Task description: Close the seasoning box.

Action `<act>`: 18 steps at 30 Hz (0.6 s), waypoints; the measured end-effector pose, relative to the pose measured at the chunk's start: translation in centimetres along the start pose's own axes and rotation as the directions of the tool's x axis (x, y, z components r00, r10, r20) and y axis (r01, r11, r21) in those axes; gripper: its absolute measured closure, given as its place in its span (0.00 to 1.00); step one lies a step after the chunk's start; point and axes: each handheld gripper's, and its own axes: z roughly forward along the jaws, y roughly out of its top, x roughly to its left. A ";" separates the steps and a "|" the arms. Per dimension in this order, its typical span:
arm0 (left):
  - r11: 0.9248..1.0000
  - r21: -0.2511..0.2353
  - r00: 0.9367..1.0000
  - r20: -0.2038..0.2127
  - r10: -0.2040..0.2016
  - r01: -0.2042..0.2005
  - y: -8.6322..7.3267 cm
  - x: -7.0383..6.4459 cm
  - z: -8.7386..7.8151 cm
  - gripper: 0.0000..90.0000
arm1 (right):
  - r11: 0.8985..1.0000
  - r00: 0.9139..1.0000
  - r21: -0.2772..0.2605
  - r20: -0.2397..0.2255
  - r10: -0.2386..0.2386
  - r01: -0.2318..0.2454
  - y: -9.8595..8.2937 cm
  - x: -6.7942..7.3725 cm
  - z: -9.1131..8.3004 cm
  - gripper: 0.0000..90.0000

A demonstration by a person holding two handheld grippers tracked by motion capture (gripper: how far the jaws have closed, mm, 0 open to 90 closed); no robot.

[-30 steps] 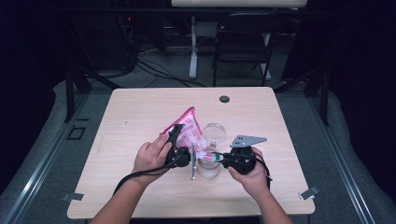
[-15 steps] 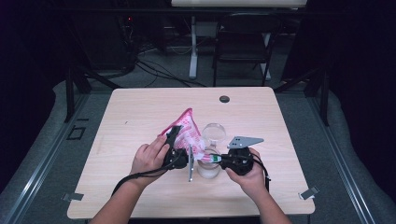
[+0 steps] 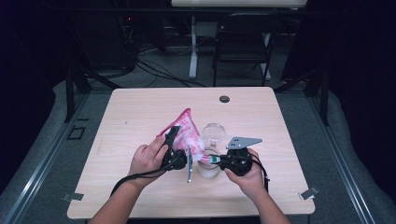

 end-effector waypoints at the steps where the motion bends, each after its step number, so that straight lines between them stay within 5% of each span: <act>1: 1.000 0.000 1.000 -0.001 0.001 -0.001 0.0 0.0 0.0 0.74 | 1.000 1.000 0.000 0.000 0.000 0.000 0.0 0.0 0.0 1.00; 18: 1.000 -0.001 1.000 -0.004 0.002 -0.002 0.1 0.1 0.0 0.74 | 1.000 1.000 -0.004 0.001 0.001 -0.001 0.0 0.0 0.0 1.00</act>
